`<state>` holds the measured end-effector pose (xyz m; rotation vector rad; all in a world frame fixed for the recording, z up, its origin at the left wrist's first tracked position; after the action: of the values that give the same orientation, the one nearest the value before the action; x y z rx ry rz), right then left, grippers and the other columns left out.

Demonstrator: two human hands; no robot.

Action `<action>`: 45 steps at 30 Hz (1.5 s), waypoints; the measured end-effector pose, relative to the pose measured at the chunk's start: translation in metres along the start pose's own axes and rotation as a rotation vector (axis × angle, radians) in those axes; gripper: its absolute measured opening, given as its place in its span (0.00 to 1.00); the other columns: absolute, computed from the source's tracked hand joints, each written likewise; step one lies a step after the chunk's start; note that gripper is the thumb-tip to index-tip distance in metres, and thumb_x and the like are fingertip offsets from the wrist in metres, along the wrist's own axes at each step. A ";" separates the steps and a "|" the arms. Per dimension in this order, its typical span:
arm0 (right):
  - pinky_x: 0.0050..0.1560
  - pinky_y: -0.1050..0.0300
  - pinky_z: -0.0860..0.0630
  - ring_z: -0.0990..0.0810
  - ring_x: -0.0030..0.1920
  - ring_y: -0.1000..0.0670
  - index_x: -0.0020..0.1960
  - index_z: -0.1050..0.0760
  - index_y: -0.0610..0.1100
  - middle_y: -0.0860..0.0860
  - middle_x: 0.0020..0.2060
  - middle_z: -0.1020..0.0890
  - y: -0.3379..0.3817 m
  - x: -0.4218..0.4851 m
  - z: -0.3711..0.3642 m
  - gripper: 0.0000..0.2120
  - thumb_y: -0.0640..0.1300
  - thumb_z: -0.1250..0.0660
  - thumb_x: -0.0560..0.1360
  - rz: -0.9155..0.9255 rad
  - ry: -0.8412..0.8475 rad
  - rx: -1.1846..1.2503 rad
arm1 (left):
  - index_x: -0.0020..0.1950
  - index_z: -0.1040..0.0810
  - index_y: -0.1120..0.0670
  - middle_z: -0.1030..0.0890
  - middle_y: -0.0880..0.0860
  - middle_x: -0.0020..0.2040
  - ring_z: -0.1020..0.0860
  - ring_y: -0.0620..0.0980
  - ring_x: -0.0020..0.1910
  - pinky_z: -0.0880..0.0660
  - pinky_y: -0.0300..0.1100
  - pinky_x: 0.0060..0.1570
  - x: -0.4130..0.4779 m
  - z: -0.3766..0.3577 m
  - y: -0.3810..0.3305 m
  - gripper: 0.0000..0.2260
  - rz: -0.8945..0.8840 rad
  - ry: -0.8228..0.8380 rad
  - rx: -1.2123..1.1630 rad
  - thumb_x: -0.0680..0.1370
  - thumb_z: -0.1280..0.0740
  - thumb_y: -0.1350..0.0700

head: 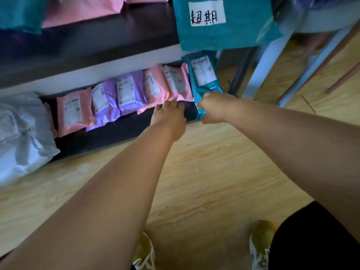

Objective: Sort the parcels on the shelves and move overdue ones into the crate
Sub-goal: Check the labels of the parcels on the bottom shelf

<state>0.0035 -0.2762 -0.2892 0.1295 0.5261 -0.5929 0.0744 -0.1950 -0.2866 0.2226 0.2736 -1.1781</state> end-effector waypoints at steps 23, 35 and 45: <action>0.58 0.46 0.24 0.25 0.61 0.43 0.75 0.36 0.48 0.45 0.65 0.27 -0.011 -0.162 0.082 0.32 0.54 0.30 0.75 -0.077 -0.198 -0.078 | 0.72 0.33 0.50 0.27 0.53 0.68 0.30 0.55 0.66 0.33 0.51 0.65 -0.122 0.132 -0.049 0.21 -0.179 -0.280 0.210 0.79 0.37 0.55; 0.53 0.51 0.24 0.23 0.58 0.42 0.72 0.36 0.43 0.43 0.62 0.24 -0.058 -0.024 0.048 0.24 0.47 0.36 0.79 -0.090 -0.110 0.001 | 0.72 0.32 0.51 0.28 0.55 0.70 0.27 0.57 0.65 0.28 0.52 0.63 0.007 0.069 -0.032 0.18 -0.171 -0.081 0.078 0.82 0.42 0.53; 0.53 0.52 0.24 0.23 0.56 0.42 0.69 0.34 0.43 0.44 0.61 0.24 -0.097 0.096 -0.003 0.19 0.43 0.39 0.79 -0.261 -0.207 0.397 | 0.73 0.34 0.56 0.25 0.54 0.61 0.26 0.50 0.49 0.26 0.44 0.52 0.123 -0.008 -0.020 0.18 0.008 0.019 -0.392 0.84 0.45 0.56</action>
<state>0.0149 -0.4037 -0.3379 0.3742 0.2192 -0.9518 0.0988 -0.3074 -0.3346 -0.1083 0.5128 -1.0905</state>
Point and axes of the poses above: each hand's wrist, its own x-axis towards the middle knuckle, its own z-axis out of the back of the hand, y = z × x, the point moved 9 cm from there along x, towards the middle knuckle
